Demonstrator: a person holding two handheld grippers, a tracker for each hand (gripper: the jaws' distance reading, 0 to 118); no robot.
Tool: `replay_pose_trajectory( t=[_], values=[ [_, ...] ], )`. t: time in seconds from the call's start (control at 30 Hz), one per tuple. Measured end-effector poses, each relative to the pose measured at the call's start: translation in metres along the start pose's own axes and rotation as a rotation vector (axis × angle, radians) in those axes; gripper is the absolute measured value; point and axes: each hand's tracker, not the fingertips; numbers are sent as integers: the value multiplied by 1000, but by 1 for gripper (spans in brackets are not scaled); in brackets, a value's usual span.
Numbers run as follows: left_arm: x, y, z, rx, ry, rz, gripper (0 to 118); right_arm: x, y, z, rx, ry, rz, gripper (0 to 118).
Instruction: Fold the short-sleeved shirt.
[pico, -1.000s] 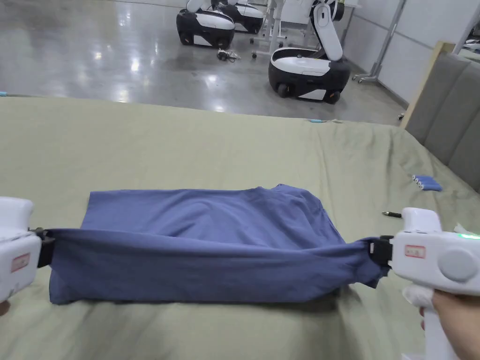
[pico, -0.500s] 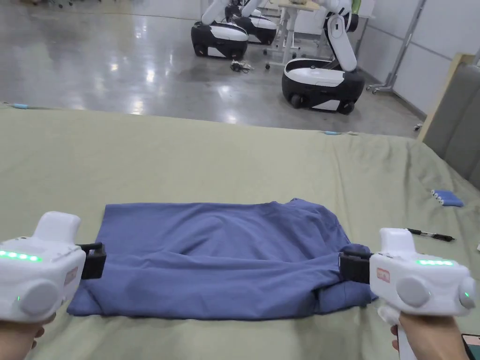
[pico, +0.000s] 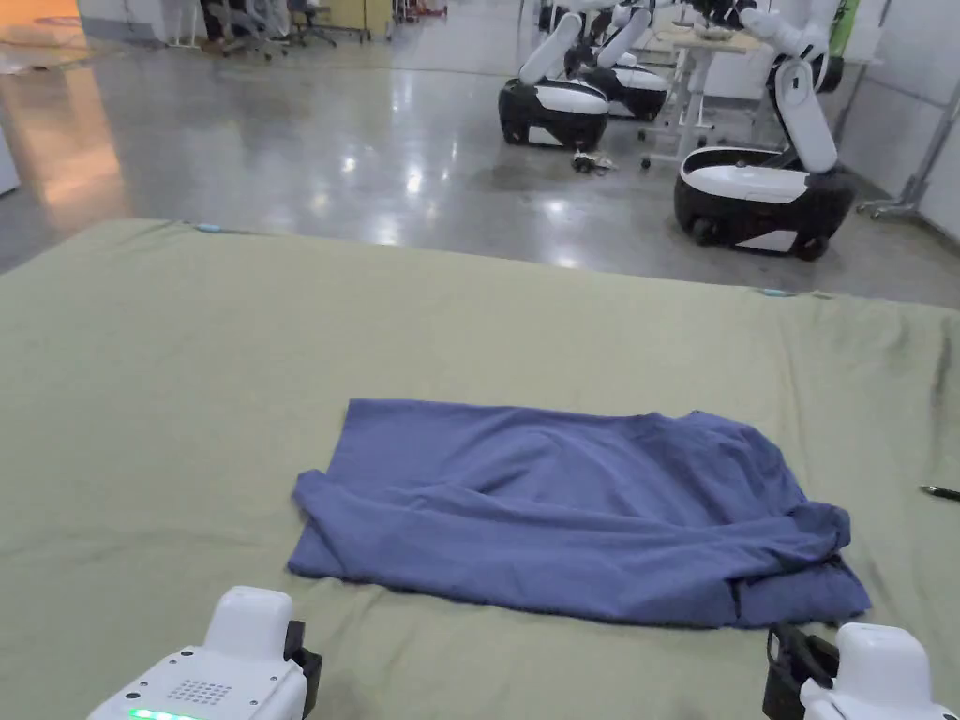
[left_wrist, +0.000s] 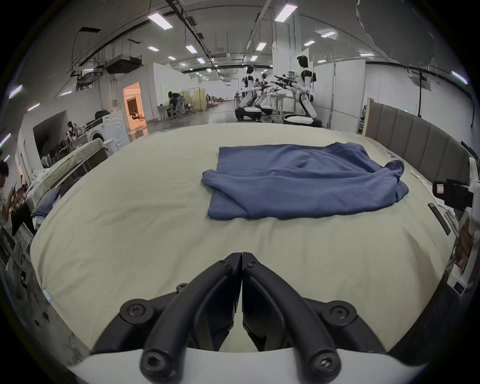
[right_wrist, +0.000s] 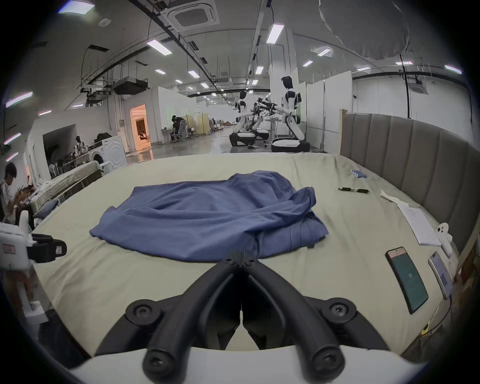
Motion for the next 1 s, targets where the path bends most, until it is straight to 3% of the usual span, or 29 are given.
replay_pose_trajectory(
  t=[0.1, 0.13, 0.17, 0.2, 0.33, 0.53, 0.6, 0.63, 0.73, 0.83, 0.87, 0.93, 1.0],
  values=[
    [-9, 14, -16, 0, 26, 14, 7, 1, 3, 3, -7, 5, 10, 1],
    [-15, 22, -27, -35, 33, 18, 22, 1, 4, 4, -5, 4, 11, 1],
    [-20, 29, -40, -74, 61, 9, 50, 2, 4, 4, -4, 0, 15, 1],
    [-20, 35, -53, -61, 72, -4, 60, 3, 4, 3, -9, -5, 22, 1],
    [-30, 62, -110, -117, 154, 23, 61, 18, 0, -2, -40, -29, 14, 1],
    [-14, 76, -160, -219, 58, 11, 58, 49, -2, -11, -79, -87, -11, 1],
    [1, 74, -157, -231, 40, -60, 41, 64, 0, -21, -93, -99, -27, 12],
    [-2, 75, -158, -227, 47, -40, 25, 74, 2, -31, -113, -108, -35, 20],
    [-13, 83, -140, -199, 23, 133, 14, 99, 10, -64, -186, -138, -41, 35],
    [2, 88, -108, -168, 42, 38, 8, 116, 19, -107, -256, -152, 8, 106],
    [4, 91, -98, -159, 38, 25, 8, 120, 22, -118, -255, -152, 24, 117],
    [11, 96, -86, -147, 27, 38, 8, 124, 32, -144, -285, -180, 60, 115],
    [12, 103, -81, -136, 24, 38, 8, 132, 37, -165, -327, -154, 23, 115]
  ],
)
